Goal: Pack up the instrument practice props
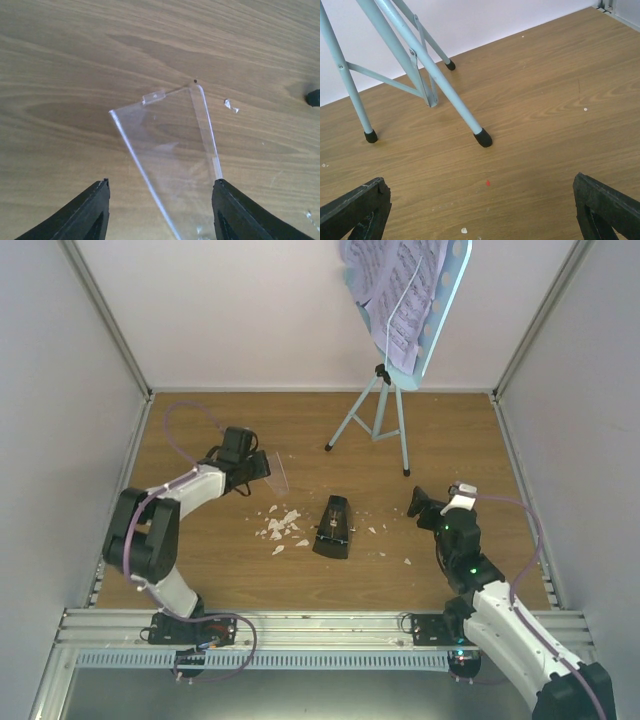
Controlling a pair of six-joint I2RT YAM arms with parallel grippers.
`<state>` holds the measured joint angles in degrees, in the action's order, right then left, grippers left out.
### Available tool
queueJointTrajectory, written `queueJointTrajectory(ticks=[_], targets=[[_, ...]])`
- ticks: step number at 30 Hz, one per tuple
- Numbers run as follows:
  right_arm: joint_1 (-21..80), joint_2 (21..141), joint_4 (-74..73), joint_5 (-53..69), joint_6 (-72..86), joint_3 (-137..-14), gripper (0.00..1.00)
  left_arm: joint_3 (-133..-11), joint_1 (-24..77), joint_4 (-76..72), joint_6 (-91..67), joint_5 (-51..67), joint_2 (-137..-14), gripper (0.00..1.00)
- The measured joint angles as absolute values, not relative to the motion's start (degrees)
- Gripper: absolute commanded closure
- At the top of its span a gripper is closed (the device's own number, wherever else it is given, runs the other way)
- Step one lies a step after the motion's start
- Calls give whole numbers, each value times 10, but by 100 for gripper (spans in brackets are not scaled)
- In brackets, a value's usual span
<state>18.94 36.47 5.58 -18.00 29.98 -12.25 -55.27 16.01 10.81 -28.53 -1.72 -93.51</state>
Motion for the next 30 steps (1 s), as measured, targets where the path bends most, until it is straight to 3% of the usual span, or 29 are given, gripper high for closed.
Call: queueJointTrajectory(ticks=[20,30], targets=[[189,398,74,-157,298,-122,0,-590,160,101,-296,-50,-1049,57],[189,405,76,-149,298,-122,0,-604,160,92,-290,-58,-1071,73]])
